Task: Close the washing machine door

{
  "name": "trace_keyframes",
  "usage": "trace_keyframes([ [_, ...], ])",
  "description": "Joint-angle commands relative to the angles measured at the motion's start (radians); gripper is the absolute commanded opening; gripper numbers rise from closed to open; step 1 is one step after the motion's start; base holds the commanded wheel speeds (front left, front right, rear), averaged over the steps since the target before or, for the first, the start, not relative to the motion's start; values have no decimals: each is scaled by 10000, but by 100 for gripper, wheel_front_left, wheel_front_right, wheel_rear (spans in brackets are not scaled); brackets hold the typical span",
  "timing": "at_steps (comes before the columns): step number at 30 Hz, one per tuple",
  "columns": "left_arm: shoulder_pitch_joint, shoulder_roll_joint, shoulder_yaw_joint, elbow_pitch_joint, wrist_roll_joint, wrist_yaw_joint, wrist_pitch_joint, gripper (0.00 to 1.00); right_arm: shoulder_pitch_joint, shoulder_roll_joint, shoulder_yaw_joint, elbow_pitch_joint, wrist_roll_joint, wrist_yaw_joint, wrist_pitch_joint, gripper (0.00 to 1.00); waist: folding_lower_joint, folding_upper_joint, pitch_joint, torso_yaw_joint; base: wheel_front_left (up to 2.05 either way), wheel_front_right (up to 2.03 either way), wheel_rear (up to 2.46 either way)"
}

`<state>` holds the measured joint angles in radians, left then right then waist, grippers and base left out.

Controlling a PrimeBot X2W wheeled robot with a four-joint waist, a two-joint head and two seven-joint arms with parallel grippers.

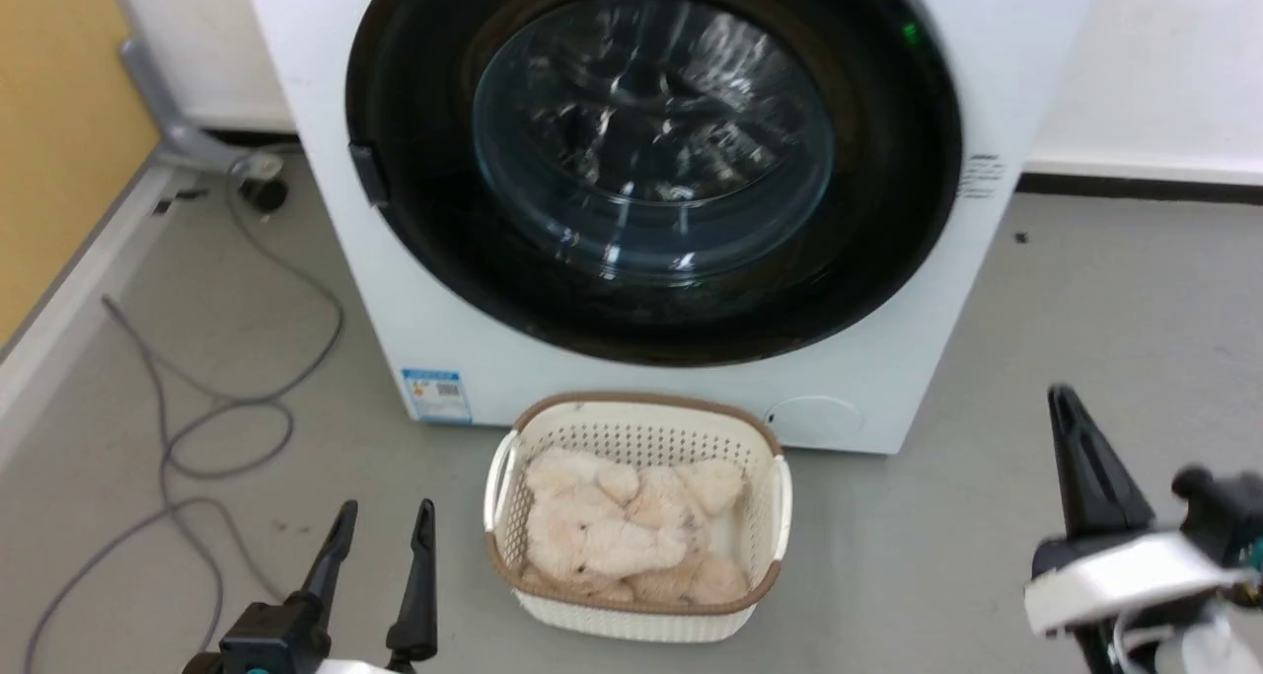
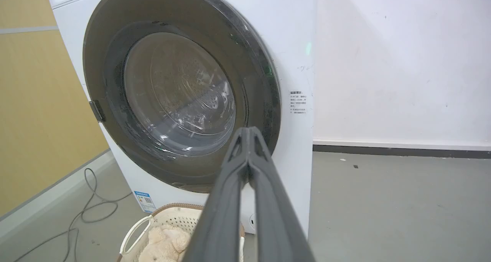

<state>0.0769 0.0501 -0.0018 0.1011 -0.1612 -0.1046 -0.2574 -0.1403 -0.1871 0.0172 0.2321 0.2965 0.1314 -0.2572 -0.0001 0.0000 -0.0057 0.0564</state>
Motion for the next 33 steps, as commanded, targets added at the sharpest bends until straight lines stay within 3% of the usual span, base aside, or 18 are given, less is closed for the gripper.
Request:
trace_keyframes([
  [1, 108, 1, 5, 18, 21, 12, -44, 100, 249, 106, -76, -132, -140, -7, -41, 0, 1, 0, -167, -152, 0, 0, 0],
  [7, 346, 1, -102, 204, -83, 57, -44, 100, 1474, 738, -457, -876, -1030, -7, -43, 1, 1, 0, -325, -238, 0, 0, 0],
  [8, 386, 1, -121, 215, -110, 76, -44, 100, 1624, 798, -478, -956, -1169, -7, -43, 61, 1, 0, -336, -250, 0, 0, 0],
  [9, 420, 1, -136, 222, -133, 94, -44, 100, 1755, 864, -509, -1041, -1272, -7, -43, 100, 1, 0, -347, -259, 0, 0, 0],
  [15, 530, 1, -265, 170, -146, 22, -44, 100, 2304, 1158, -676, -1293, -1563, -7, -44, 100, 1, 0, -395, -235, 0, 0, 0],
  [33, 531, 1, -353, 33, 125, -5, -44, 100, 2556, 1248, -604, -1378, -1817, -7, -45, 100, 1, 0, -391, -165, 0, 0, 0],
])
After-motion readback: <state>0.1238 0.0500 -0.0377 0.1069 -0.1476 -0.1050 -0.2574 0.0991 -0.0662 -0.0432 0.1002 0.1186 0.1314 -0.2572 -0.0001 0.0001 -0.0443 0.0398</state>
